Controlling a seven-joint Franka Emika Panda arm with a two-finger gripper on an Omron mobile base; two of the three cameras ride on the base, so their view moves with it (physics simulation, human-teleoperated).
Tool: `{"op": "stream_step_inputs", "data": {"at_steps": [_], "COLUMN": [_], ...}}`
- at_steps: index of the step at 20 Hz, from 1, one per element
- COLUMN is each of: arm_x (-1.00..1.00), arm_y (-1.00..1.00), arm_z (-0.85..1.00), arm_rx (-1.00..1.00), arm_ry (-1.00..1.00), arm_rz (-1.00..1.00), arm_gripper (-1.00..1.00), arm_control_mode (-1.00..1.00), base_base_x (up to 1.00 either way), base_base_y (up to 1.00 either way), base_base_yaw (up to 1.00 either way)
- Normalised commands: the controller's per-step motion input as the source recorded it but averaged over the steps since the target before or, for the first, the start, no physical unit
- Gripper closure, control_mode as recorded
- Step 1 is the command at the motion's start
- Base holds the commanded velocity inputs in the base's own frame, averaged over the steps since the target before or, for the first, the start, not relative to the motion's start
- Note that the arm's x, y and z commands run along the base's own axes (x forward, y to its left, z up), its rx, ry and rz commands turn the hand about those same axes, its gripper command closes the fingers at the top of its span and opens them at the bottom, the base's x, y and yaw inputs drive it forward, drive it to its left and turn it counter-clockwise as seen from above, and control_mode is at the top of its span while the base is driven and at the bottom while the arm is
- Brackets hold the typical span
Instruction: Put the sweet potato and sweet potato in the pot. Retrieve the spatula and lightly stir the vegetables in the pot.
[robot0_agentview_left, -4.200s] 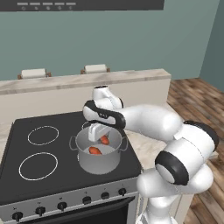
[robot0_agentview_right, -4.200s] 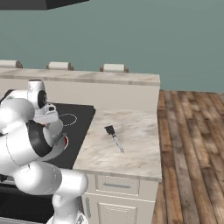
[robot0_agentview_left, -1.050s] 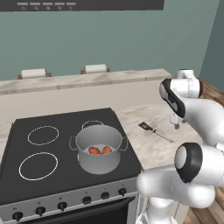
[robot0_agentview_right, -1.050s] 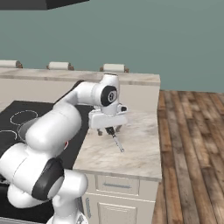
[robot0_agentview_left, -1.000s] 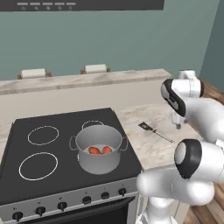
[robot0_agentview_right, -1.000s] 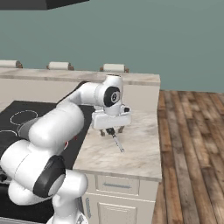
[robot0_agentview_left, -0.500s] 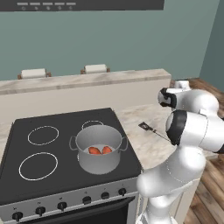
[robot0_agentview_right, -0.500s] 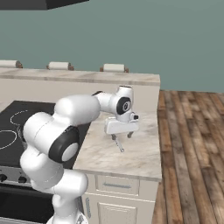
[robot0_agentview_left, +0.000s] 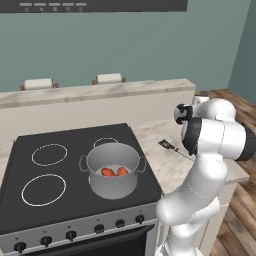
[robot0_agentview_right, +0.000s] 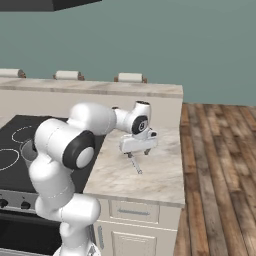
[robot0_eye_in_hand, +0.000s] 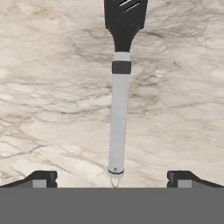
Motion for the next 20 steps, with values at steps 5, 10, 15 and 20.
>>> {"op": "stream_step_inputs", "data": {"at_steps": [5,10,15,20], "arm_x": [0.47,0.00,-0.25,-0.34], "arm_y": [0.07,-0.05,-0.11,0.12], "arm_z": [-0.05,-0.53,-0.33,0.00], "arm_rx": [-0.04,0.00,0.02,-0.03], "arm_ry": [0.14,-0.03,-0.20,-0.22], "arm_rz": [-0.01,0.00,0.00,0.01], "arm_gripper": [-1.00,-1.00,-1.00,-1.00], "arm_control_mode": [-1.00,-1.00,-1.00,-1.00], "base_base_x": [0.00,0.00,0.00,0.00], "base_base_y": [0.00,0.00,0.00,0.00], "base_base_yaw": [0.00,0.00,0.00,0.00]}}
